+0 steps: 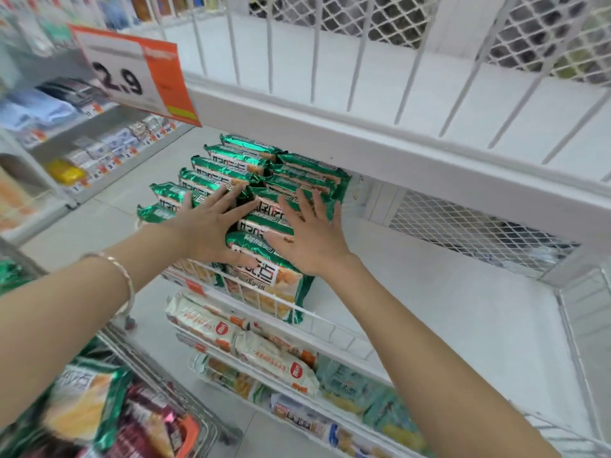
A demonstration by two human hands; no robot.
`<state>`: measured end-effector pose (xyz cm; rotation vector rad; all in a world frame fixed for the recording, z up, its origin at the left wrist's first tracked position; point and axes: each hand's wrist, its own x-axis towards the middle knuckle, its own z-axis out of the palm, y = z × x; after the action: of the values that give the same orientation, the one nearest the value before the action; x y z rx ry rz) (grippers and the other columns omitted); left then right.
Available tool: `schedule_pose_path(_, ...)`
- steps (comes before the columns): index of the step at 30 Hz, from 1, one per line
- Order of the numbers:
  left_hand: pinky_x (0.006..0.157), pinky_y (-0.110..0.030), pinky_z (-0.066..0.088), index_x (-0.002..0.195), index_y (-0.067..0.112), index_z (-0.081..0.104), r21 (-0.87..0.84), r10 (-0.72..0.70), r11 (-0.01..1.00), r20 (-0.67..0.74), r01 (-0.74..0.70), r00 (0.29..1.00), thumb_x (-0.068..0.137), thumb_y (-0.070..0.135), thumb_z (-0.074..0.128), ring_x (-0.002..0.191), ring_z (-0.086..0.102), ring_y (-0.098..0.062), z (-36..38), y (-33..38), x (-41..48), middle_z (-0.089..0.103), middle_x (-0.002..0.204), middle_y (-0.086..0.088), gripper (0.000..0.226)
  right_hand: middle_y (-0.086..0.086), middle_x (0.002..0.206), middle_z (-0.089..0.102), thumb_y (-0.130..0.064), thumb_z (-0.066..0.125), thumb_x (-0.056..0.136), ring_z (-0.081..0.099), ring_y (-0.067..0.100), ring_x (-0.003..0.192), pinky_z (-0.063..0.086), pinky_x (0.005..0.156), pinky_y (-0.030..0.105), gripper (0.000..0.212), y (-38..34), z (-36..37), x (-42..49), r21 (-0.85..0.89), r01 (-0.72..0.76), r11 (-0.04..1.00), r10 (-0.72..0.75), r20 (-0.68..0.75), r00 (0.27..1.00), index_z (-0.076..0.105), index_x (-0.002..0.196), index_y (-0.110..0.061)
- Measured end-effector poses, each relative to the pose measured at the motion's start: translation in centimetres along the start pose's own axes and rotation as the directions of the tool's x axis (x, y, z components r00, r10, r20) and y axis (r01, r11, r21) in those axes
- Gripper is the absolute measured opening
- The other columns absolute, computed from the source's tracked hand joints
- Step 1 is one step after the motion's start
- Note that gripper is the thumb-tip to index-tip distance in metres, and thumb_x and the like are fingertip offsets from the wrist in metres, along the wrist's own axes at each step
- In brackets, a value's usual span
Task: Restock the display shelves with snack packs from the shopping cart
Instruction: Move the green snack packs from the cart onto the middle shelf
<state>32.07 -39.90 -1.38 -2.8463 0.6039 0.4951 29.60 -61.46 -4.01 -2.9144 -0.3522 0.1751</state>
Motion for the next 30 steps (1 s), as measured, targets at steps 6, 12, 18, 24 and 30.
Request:
schedule_pose_path(6, 0.119, -0.065, -0.002, 0.156, 0.038, -0.014, -0.089, -0.010, 0.996, -0.096, 0.002, 0.995, 0.055, 0.100, 0.022, 0.152, -0.015, -0.022, 0.2, 0.0, -1.6, -0.021, 0.164, 0.004, 0.124, 0.000, 0.167, -0.014, -0.080, 0.017, 0.091, -0.019, 0.027, 0.152, -0.012, 0.119, 0.061, 0.083, -0.9, -1.5, 0.3, -0.124, -0.044, 0.991, 0.059, 0.124, 0.991, -0.008, 0.158, -0.037)
schedule_pose_path(12, 0.123, -0.045, 0.008, 0.160, 0.029, 0.002, -0.334, -0.209, 0.937, -0.288, 0.106, 0.935, 0.091, 0.071, 0.035, 0.154, 0.008, -0.019, 4.5, -5.3, -11.9, 0.002, 0.168, 0.000, 0.087, 0.014, 0.161, 0.028, -0.034, 0.048, 0.101, 0.020, 0.030, 0.151, 0.006, 0.123, 0.049, 0.052, -10.6, -0.6, -3.6, 0.053, 0.185, 0.981, -0.161, -0.305, 0.939, 0.041, 0.149, -0.014)
schedule_pose_path(18, 0.119, -0.050, 0.025, 0.159, 0.022, 0.015, -0.543, -0.528, 0.738, -0.092, 0.402, 0.844, 0.098, 0.060, 0.042, 0.148, 0.026, -0.029, 12.4, -14.8, -23.5, 0.020, 0.165, -0.007, 0.077, 0.012, 0.147, 0.045, -0.017, 0.058, 0.092, 0.036, 0.031, 0.140, 0.020, 0.117, 0.047, 0.043, -23.6, 5.3, -4.8, 0.274, 0.299, 0.914, -0.263, -0.160, 0.951, 0.057, 0.134, -0.011)
schedule_pose_path(24, 0.114, -0.040, 0.031, 0.154, 0.017, 0.031, -0.643, -0.529, 0.612, 0.101, 0.461, 0.843, 0.101, 0.056, 0.034, 0.143, 0.036, -0.025, 17.2, -18.0, -31.6, 0.037, 0.157, -0.007, 0.066, 0.008, 0.141, 0.051, -0.015, 0.059, 0.091, 0.043, 0.025, 0.135, 0.030, 0.116, 0.041, 0.041, -34.2, 12.7, -7.1, 0.477, 0.117, 0.871, -0.231, 0.188, 0.955, 0.059, 0.132, -0.013)
schedule_pose_path(30, 0.098, -0.042, 0.049, 0.140, 0.020, 0.051, -0.704, -0.597, 0.509, 0.126, 0.495, 0.792, 0.101, 0.057, 0.035, 0.116, 0.059, -0.022, 20.8, -23.1, -35.8, 0.057, 0.140, -0.002, 0.056, 0.009, 0.136, 0.057, -0.018, 0.060, 0.094, 0.060, 0.026, 0.114, 0.048, 0.103, 0.045, 0.046, -42.7, 16.2, -6.0, 0.592, -0.106, 0.799, -0.084, 0.284, 0.955, 0.050, 0.139, -0.013)
